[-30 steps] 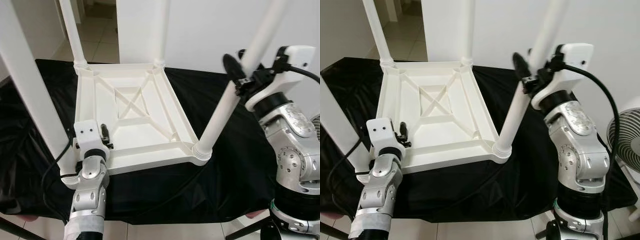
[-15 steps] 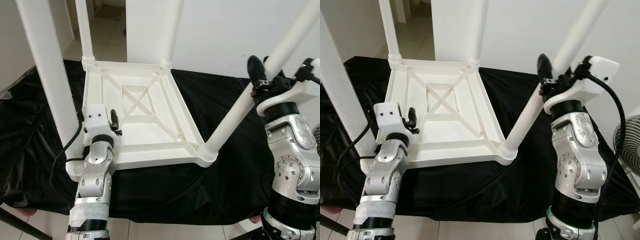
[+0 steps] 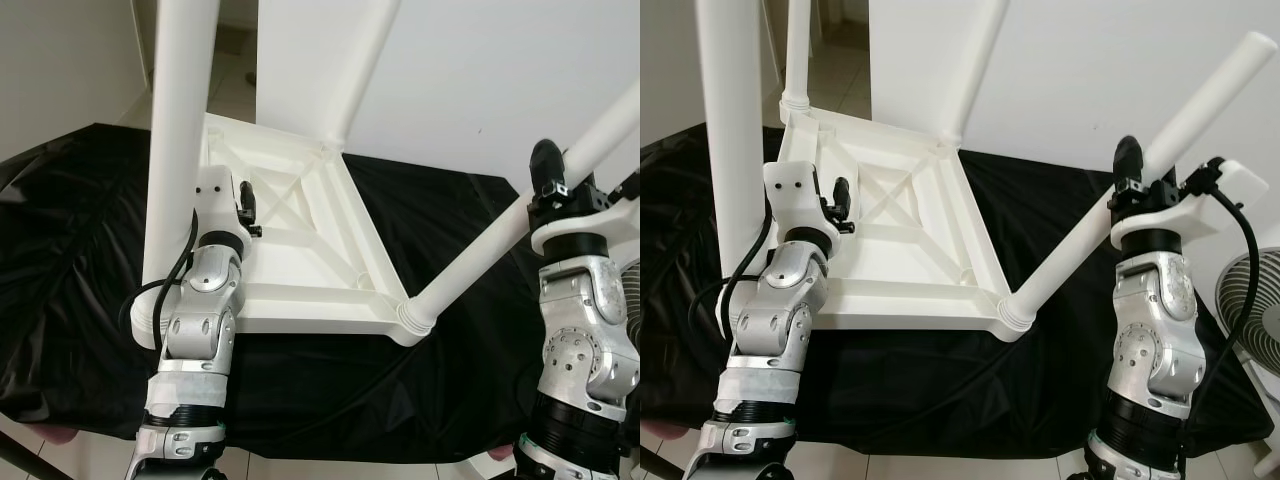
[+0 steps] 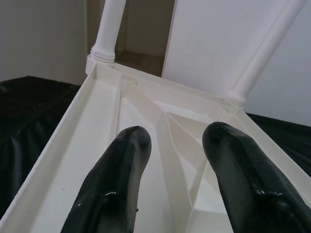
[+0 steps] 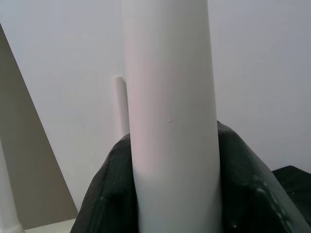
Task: Building children table
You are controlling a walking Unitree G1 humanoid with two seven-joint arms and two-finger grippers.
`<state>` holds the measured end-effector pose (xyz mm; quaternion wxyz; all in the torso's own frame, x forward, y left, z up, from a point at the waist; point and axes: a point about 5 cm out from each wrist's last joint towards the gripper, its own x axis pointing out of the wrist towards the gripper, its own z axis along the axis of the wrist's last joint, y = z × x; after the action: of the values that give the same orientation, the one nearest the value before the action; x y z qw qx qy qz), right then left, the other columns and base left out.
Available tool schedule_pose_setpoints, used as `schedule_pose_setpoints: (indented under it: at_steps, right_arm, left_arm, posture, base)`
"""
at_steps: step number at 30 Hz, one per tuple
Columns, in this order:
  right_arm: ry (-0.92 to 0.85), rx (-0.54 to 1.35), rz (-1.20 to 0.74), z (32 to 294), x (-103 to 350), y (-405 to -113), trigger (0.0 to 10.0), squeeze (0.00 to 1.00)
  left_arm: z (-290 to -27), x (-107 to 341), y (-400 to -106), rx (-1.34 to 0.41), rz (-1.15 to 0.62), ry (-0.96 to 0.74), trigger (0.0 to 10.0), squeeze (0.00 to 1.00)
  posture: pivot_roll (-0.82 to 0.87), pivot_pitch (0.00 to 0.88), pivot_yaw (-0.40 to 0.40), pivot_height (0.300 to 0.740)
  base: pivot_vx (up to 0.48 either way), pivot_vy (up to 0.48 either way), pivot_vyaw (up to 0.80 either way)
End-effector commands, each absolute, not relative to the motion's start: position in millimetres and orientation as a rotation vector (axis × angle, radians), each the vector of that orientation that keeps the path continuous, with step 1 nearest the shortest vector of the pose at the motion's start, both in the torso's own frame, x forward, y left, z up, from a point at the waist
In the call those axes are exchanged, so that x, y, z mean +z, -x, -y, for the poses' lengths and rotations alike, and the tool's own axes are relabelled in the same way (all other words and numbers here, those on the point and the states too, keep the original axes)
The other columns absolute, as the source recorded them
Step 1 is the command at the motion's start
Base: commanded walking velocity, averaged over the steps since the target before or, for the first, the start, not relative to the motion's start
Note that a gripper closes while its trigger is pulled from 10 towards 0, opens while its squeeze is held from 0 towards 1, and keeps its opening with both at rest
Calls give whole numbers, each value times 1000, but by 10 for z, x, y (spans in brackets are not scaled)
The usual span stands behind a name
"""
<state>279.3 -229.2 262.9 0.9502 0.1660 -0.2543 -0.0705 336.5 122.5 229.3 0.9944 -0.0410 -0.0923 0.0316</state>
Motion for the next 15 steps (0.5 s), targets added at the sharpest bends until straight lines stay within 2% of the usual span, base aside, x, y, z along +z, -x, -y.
schedule_pose_setpoints:
  at_steps: [1,3,6,9,15]
  right_arm:
    - [-421,-446,104,2683,1582,-2733,0,0]
    - [-437,-437,3,2639,1254,-2720,0,0]
    - [-450,-434,-39,2615,1119,-2716,0,0]
    - [-460,-462,-147,2613,757,-2664,0,0]
    - [-499,-507,-192,2693,487,-2549,0,0]
  left_arm:
    - [-1398,2442,-3348,152,233,87,10000,0]
    - [-1310,2483,-3347,135,238,103,10000,0]
    - [-1297,2483,-3349,130,235,104,10000,0]
    - [-1334,2492,-3338,115,231,75,10000,0]
    - [-1421,2503,-3336,105,227,27,10000,0]
  posture:
    - [-4,96,-13,740]
    - [11,100,-19,740]
    - [10,100,-15,740]
    - [20,110,-5,740]
    - [33,107,17,740]
  base:
    - [0,0,0]
    - [0,0,0]
    - [0,0,0]
    - [0,0,0]
    - [0,0,0]
